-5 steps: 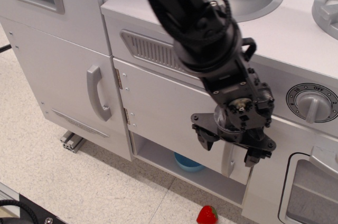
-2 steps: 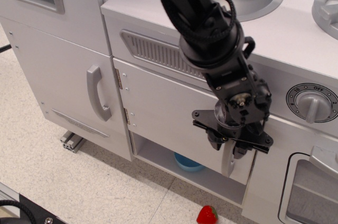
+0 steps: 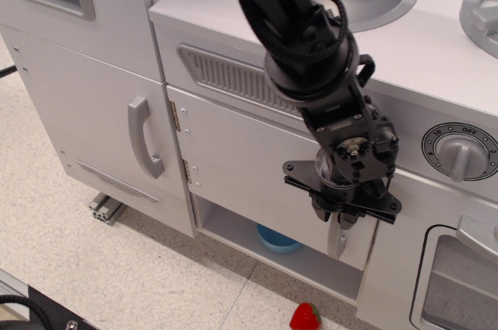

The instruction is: Open cabinet

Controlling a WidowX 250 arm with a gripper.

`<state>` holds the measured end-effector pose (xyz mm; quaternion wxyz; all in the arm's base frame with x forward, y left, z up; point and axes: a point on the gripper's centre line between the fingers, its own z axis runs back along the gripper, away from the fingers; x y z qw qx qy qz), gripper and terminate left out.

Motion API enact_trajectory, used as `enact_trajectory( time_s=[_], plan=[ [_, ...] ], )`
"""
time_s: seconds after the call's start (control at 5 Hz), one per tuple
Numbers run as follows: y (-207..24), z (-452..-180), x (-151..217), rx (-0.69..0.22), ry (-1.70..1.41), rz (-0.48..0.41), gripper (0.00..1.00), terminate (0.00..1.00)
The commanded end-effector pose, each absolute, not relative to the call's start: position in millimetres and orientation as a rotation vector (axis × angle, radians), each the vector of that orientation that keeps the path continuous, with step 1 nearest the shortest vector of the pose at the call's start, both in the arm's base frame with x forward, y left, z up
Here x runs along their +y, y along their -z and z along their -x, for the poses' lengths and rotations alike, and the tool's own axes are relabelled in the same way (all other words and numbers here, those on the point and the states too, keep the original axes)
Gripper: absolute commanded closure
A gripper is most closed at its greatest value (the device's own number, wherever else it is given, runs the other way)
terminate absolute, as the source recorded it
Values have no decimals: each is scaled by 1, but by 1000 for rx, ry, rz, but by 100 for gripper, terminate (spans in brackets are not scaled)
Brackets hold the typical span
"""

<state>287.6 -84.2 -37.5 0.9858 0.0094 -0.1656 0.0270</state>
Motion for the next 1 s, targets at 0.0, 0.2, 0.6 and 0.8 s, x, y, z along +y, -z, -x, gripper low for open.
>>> enact_trajectory(
  time_s=[0.0, 0.2, 0.6, 0.8],
  plan=[
    [26, -252, -62, -320, 20, -22, 100, 0],
    [23, -236, -46, -309, 55, -33, 100, 0],
    [-50, -232, -48, -344, 98, 34, 0, 0],
    [-82, -247, -58, -391, 62, 50, 0, 0]
  ],
)
